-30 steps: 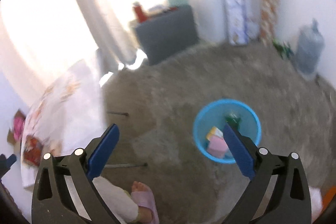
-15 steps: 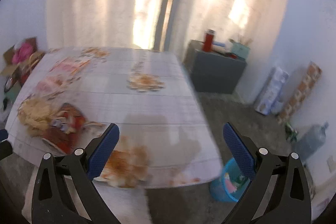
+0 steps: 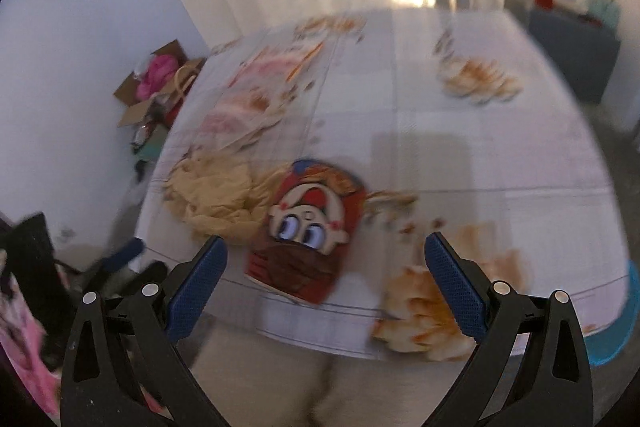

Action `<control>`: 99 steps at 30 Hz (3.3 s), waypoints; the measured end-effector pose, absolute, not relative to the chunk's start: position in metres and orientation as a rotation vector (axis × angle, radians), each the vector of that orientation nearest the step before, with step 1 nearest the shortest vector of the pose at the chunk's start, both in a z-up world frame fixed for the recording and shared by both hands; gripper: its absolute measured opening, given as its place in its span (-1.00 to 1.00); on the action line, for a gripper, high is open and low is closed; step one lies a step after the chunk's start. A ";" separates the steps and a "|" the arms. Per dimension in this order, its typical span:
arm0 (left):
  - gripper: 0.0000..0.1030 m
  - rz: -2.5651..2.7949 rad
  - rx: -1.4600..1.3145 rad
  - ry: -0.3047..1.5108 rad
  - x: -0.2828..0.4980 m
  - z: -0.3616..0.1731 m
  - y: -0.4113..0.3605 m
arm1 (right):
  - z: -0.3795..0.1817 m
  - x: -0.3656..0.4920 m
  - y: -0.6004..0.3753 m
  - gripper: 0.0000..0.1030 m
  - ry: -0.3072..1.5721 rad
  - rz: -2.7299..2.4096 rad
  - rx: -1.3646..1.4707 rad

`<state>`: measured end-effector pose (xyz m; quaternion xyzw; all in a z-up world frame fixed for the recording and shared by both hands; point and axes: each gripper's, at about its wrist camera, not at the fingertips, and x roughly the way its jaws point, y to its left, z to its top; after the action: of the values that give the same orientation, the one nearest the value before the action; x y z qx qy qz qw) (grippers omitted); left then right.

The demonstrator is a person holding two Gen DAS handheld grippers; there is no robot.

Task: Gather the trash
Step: 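Grasp the red cartoon can with the right tool and lift it, then close the left tool on the beige cloth while the right tool holds the can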

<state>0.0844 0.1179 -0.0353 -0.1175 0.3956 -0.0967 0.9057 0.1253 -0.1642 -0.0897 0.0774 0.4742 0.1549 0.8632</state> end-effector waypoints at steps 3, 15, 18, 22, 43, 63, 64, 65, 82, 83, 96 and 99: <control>0.89 -0.198 -0.271 0.854 0.093 -0.046 0.121 | -0.099 0.134 -0.155 0.83 1.036 0.321 0.190; 0.89 -0.195 -0.252 0.902 0.104 -0.061 0.117 | -0.129 0.158 -0.142 0.46 1.152 0.337 0.238; 0.89 -0.200 -0.259 0.900 0.104 -0.061 0.118 | -0.130 0.159 -0.142 0.28 1.155 0.333 0.242; 0.89 -0.221 -0.281 0.897 0.103 -0.061 0.121 | -0.131 0.161 -0.151 0.26 1.149 0.314 0.256; 0.89 -0.255 -0.275 0.861 0.098 -0.062 0.126 | -0.128 0.150 -0.210 0.44 1.116 0.212 0.267; 0.89 -0.309 -0.104 0.765 0.156 -0.037 0.113 | -0.131 0.146 -0.217 0.23 1.119 0.232 0.300; 0.89 -0.308 -0.082 0.776 0.163 -0.041 0.112 | -0.131 0.146 -0.217 0.23 1.119 0.231 0.299; 0.89 -0.300 -0.062 0.794 0.167 -0.045 0.111 | -0.131 0.146 -0.218 0.23 1.119 0.232 0.298; 0.89 -0.344 0.119 0.903 0.157 -0.073 0.066 | -0.131 0.144 -0.221 0.23 1.104 0.247 0.302; 0.89 -0.344 0.120 0.903 0.154 -0.072 0.063 | -0.131 0.144 -0.221 0.23 1.104 0.248 0.303; -0.29 -0.377 0.154 0.860 0.130 -0.069 0.044 | -0.132 0.143 -0.223 0.23 1.096 0.258 0.312; -0.60 -0.389 0.136 0.875 0.132 -0.067 0.043 | -0.132 0.142 -0.224 0.23 1.092 0.260 0.315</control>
<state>0.1319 0.0430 -0.0672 0.0655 0.4207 -0.1870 0.8853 0.1423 -0.2236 -0.1316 0.1485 0.5156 0.1229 0.8348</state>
